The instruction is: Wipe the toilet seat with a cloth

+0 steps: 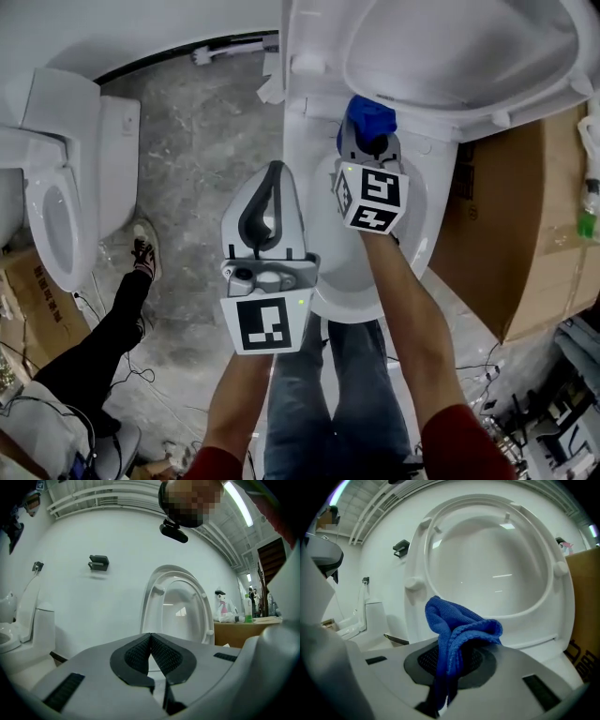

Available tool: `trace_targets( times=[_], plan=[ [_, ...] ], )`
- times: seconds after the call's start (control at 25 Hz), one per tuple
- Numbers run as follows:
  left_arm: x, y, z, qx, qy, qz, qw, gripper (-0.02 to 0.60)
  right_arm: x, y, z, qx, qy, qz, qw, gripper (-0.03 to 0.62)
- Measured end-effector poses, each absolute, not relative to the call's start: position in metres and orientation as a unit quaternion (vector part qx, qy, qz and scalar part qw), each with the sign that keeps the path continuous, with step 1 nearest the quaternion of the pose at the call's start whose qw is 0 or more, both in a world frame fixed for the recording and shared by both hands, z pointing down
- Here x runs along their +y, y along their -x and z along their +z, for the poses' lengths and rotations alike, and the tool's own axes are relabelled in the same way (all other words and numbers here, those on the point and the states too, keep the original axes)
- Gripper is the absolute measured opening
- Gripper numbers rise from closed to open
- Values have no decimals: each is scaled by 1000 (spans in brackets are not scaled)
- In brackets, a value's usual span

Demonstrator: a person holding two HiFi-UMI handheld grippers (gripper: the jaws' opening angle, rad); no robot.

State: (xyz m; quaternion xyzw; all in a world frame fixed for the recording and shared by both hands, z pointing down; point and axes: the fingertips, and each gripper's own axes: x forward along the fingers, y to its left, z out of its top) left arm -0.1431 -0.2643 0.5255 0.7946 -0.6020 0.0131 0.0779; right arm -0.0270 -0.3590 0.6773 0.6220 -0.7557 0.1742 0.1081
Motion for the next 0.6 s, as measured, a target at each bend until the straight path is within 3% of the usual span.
trace_targets(
  times=[0.24,0.4,0.6],
  plan=[
    [-257,181,525,-621,-779,10,81,17,-372,87,677,-767,-597,222,79,60],
    [-254,198,524,-630,-772,11,84,16,-377,94,676,-727,-599,333,-36,60],
    [-250,213,516,-637,-767,15,79,17,-374,102,639,-707,-570,385,-164,58]
  ],
)
